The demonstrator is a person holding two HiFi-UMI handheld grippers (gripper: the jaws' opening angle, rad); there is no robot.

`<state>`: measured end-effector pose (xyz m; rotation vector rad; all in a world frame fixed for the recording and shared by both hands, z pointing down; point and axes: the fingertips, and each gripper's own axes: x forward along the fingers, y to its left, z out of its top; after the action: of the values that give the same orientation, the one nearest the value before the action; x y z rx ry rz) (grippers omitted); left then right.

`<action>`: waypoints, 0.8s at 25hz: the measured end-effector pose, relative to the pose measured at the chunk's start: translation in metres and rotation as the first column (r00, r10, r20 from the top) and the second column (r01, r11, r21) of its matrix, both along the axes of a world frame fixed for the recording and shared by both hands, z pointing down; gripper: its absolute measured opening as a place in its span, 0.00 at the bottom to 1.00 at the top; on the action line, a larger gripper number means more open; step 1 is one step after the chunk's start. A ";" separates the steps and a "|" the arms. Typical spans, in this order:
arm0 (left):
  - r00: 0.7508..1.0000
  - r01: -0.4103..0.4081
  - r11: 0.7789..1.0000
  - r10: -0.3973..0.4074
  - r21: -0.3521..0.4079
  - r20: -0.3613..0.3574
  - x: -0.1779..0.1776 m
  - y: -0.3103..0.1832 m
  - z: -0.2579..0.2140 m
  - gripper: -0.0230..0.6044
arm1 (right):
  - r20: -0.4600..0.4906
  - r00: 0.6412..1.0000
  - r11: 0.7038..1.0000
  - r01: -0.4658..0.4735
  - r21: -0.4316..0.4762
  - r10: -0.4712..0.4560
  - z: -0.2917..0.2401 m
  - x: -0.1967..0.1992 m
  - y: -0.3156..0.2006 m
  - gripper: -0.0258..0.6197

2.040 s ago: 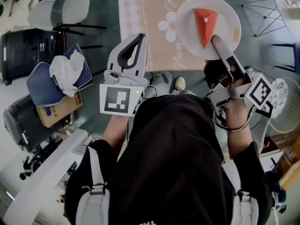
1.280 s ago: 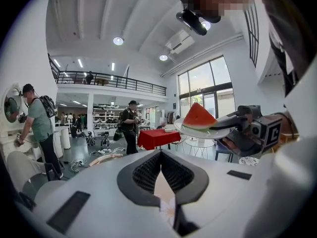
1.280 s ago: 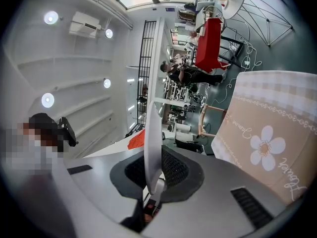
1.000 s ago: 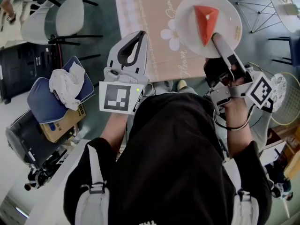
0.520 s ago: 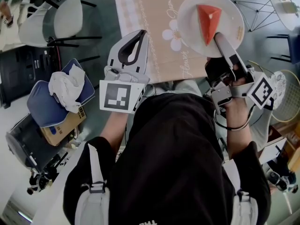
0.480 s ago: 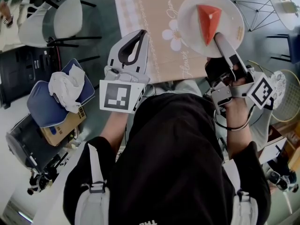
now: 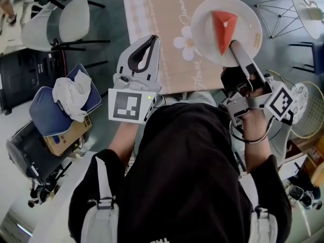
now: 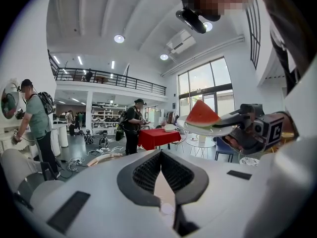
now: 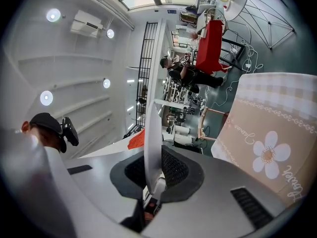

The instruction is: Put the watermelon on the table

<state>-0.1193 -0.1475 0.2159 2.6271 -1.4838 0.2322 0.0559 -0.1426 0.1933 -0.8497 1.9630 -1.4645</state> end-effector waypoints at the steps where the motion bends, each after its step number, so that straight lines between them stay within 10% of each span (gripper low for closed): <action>1: 1.000 0.004 1.000 -0.004 -0.002 -0.001 0.002 -0.002 -0.001 0.06 | -0.002 1.000 1.000 0.008 0.000 -0.008 0.000 0.001 -0.004 0.08; 20: 0.997 0.077 0.995 -0.075 -0.060 0.031 0.023 -0.040 0.019 0.06 | 0.009 0.992 0.992 0.122 -0.038 -0.122 0.028 0.016 -0.058 0.08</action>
<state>-0.0962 -0.1877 0.2349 2.5249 -1.5567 0.3044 0.0714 -0.2007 0.2216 -0.7511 2.0187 -1.5771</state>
